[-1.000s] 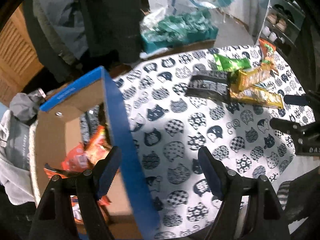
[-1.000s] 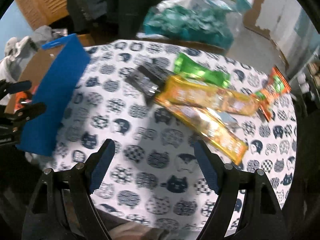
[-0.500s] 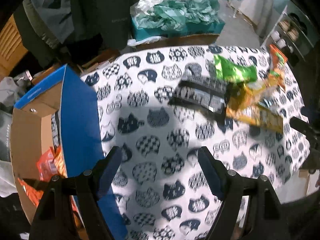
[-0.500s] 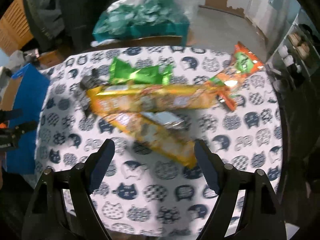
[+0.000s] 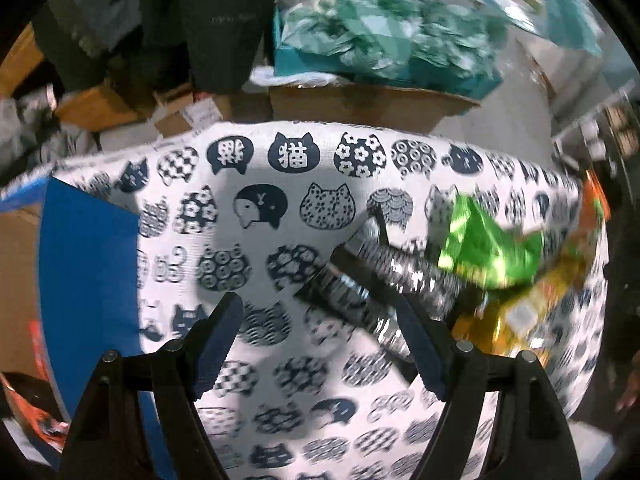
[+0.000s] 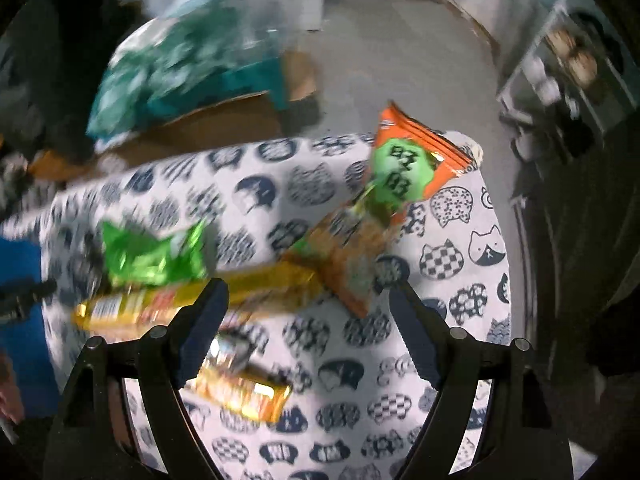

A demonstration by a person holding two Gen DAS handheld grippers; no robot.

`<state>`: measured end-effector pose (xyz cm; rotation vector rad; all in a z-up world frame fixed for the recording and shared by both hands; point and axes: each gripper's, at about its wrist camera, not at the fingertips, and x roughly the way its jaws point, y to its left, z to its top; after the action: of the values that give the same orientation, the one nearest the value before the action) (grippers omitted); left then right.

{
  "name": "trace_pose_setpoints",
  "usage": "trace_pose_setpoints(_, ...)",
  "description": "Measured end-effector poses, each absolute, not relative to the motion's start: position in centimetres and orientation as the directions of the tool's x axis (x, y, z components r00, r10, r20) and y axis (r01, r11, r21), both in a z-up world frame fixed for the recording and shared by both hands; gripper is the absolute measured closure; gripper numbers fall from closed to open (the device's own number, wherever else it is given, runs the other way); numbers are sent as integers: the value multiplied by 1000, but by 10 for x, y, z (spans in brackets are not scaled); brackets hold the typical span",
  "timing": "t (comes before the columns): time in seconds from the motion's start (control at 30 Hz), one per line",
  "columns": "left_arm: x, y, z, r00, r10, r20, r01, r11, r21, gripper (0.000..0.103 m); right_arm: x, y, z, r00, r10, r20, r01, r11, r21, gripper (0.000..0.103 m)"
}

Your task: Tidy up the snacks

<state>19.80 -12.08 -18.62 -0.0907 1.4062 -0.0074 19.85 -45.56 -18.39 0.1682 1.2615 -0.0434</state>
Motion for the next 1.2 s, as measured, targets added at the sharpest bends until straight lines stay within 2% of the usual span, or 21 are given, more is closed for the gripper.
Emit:
trace_pose_setpoints(0.3,222,-111,-222,102,-129,-986,-258,954,-151,22,233,-497,-226,272,91,-958,302,937,175,22)
trace_pose_setpoints(0.43,224,-113,-232,79,-153,-985,-298,939,-170,17,243,-500,-241,245,94,-965,316,933,171,22)
trace_pose_setpoints(0.67,230,-122,-243,61,-173,-983,-294,938,-184,16,245,-491,-252,223,74,-972,250,959,130,22)
trace_pose_setpoints(0.73,231,-127,-244,63,-171,-983,-276,944,-182,15,243,-486,-251,214,70,-974,212,970,116,30)
trace_pose_setpoints(0.8,230,-132,-244,65,-170,-983,-258,949,-181,15,240,-480,-250,204,76,-976,164,980,110,43)
trace_pose_setpoints(0.87,228,-139,-244,76,-165,-983,-220,959,-178,15,234,-474,-246,204,66,-977,128,987,93,47)
trace_pose_setpoints(0.93,224,-150,-241,92,-163,-982,-181,967,-177,23,230,-472,-246,200,50,-979,91,993,70,50)
trace_pose_setpoints(1.1,213,-151,-237,115,-175,-978,-98,978,-186,28,218,-461,-242,212,9,-977,23,1000,14,63)
trace_pose_setpoints(1.2,206,-152,-236,117,-172,-978,-50,983,-179,30,210,-455,-240,217,-17,-976,-24,999,-23,64)
